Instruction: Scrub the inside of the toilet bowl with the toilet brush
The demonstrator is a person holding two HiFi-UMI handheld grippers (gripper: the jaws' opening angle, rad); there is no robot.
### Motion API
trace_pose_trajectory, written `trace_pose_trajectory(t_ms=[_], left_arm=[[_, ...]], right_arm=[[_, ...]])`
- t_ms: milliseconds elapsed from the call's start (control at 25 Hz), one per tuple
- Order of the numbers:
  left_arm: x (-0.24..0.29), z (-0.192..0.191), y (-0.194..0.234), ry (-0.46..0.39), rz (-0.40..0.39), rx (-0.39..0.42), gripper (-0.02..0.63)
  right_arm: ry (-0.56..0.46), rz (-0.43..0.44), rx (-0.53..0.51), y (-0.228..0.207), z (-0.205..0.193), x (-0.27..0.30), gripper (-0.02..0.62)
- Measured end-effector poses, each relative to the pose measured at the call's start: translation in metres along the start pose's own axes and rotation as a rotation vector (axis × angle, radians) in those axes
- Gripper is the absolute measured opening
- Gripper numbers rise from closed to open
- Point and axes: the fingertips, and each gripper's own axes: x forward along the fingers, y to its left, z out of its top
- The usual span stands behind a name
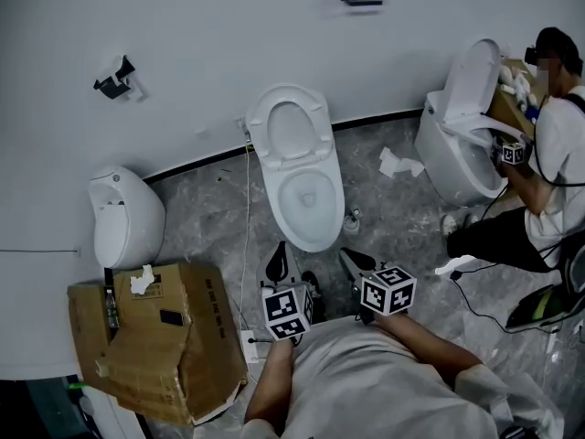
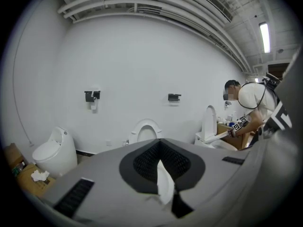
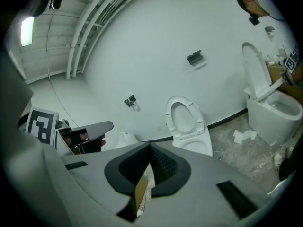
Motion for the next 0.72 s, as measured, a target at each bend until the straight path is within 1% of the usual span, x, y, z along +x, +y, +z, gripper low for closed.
trace_pose_trajectory(t_ms=[40, 120, 200, 280, 360, 480, 560, 640, 720], left_arm=[[0.006, 0.002, 0.004, 0.004, -0.007, 0.000, 0.023], [0.016, 0.005, 0.014, 0.007, -0.017, 0.003, 0.023], [0.023, 0.010, 0.024, -0.008, -0.019, 0.008, 0.023], [0.030, 0.013, 0.032, -0.017, -0.027, 0.007, 0.023], [0.037, 0.011, 0.038, -0.002, -0.041, 0.001, 0.023], [0.046, 0.005, 0.048, 0.024, -0.061, -0.007, 0.023], [0.052, 0.002, 0.053, 0.038, -0.076, -0.014, 0.023], [0.059, 0.002, 0.057, 0.050, -0.098, -0.023, 0.023], [0.068, 0.003, 0.060, 0.062, -0.120, -0.022, 0.023]], right_arm=[[0.000, -0.009, -0.001, 0.000, 0.002, 0.006, 0.011], [0.015, -0.046, -0.036, -0.002, 0.003, 0.017, 0.011], [0.023, -0.069, -0.044, -0.004, 0.003, 0.029, 0.011], [0.014, -0.069, 0.015, -0.008, 0.003, 0.040, 0.011], [0.012, -0.087, 0.076, -0.015, 0.001, 0.050, 0.011], [0.026, -0.131, 0.048, -0.019, 0.001, 0.061, 0.011], [0.028, -0.144, 0.044, -0.017, 0.002, 0.067, 0.011], [0.010, -0.137, 0.067, -0.014, 0.006, 0.072, 0.011], [-0.033, -0.109, 0.131, -0.010, 0.014, 0.079, 0.011]])
